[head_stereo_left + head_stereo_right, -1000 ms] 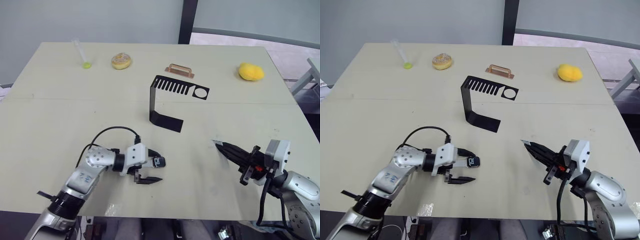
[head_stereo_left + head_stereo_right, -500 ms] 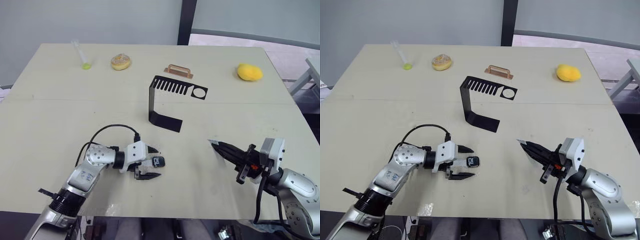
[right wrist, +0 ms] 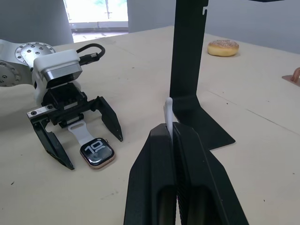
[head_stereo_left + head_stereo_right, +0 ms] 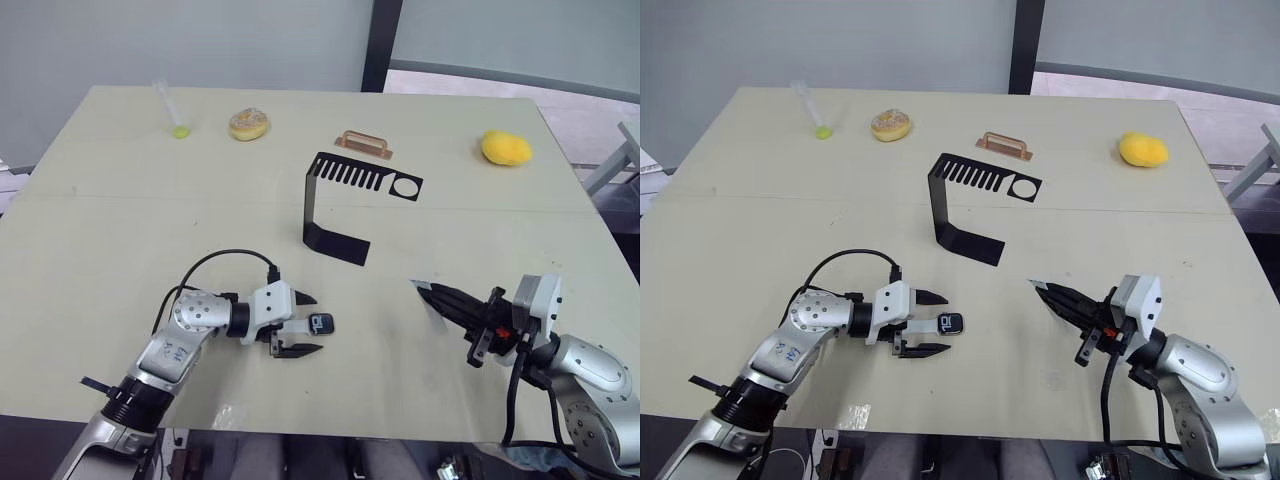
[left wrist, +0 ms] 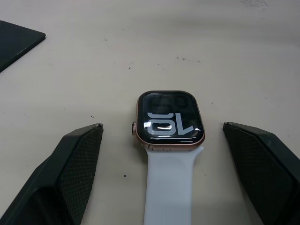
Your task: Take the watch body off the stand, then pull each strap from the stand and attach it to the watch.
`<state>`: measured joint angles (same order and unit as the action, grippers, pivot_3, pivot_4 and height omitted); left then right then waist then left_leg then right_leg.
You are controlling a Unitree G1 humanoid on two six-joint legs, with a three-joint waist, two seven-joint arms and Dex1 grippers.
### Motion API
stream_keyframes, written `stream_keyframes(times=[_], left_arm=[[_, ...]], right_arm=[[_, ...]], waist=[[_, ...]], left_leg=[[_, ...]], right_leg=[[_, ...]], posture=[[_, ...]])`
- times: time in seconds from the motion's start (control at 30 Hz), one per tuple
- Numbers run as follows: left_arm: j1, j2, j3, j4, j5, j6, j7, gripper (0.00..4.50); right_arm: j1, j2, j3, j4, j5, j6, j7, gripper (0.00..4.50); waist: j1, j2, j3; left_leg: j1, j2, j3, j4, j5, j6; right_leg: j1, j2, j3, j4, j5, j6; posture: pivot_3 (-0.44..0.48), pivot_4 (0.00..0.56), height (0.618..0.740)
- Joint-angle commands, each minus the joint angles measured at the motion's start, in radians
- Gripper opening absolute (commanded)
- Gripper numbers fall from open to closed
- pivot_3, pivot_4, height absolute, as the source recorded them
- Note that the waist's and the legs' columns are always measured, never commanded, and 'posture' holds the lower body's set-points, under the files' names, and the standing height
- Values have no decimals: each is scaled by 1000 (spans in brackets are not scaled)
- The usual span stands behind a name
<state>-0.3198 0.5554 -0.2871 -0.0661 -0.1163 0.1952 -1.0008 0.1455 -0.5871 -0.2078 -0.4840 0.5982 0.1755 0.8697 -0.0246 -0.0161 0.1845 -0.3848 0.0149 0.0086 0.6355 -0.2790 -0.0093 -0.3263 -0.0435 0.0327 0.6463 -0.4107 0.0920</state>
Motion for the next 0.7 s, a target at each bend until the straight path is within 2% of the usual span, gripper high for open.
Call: stream_keyframes(times=[0.03, 0.07, 0.2, 0.23, 0.47, 0.53, 0.6, 0.7], left_arm=[[11, -10, -42, 34, 39, 15, 9, 3922], [9, -13, -45, 40, 45, 14, 14, 3684], [6, -24, -51, 55, 46, 19, 21, 1710], [6, -28, -54, 61, 50, 23, 26, 1571], [9, -32, -57, 65, 42, 1, 16, 1573], [11, -38, -26, 46, -1, -10, 5, 1573], [9, -62, 49, -10, -140, 88, -12, 1573], [-8, -42, 189, -123, -470, 426, -65, 1573]], right_arm=[[3, -1, -7, -16, 4, -13, 5, 0], [5, -1, -6, -16, 3, -15, 6, 0], [12, 1, -5, -17, 4, -15, 8, 0], [14, 1, -5, -18, 4, -15, 8, 0], [26, 3, -1, -25, 2, -20, 7, 0], [26, 1, -4, -26, -29, -55, 10, 0], [18, -11, -2, -30, -113, -140, 15, 0], [-5, -49, 16, -37, -281, -327, 38, 0]], waist=[[1, 0, 0], [1, 0, 0], [0, 0, 0], [1, 0, 0], [5, 0, -1], [5, 0, -1], [4, 0, -1], [-2, 0, 0]], left_leg=[[0, 0, 0, 0, 0, 0], [0, 0, 0, 0, 0, 0], [0, 0, 0, 0, 0, 0], [0, 0, 0, 0, 0, 0], [3, 0, 0, 0, 0, 1], [3, 0, 0, 0, 0, 1], [3, 0, 0, 0, 0, 1], [0, 0, -1, 0, 0, 0]], right_leg=[[0, 0, 0, 0, 0, 0], [0, 0, 0, 0, 0, 0], [1, 0, 0, -1, 0, 0], [1, 0, 0, -1, 0, 0], [4, 0, 0, -1, 0, 0], [4, 0, 0, -1, 0, 0], [3, 0, 0, -1, 0, 0], [0, 0, 0, 0, 0, 0]], posture=[[0, 150, 740], [0, 150, 740], [0, 150, 740], [0, 150, 740], [0, 150, 740], [0, 150, 740], [0, 150, 740], [0, 150, 740]])
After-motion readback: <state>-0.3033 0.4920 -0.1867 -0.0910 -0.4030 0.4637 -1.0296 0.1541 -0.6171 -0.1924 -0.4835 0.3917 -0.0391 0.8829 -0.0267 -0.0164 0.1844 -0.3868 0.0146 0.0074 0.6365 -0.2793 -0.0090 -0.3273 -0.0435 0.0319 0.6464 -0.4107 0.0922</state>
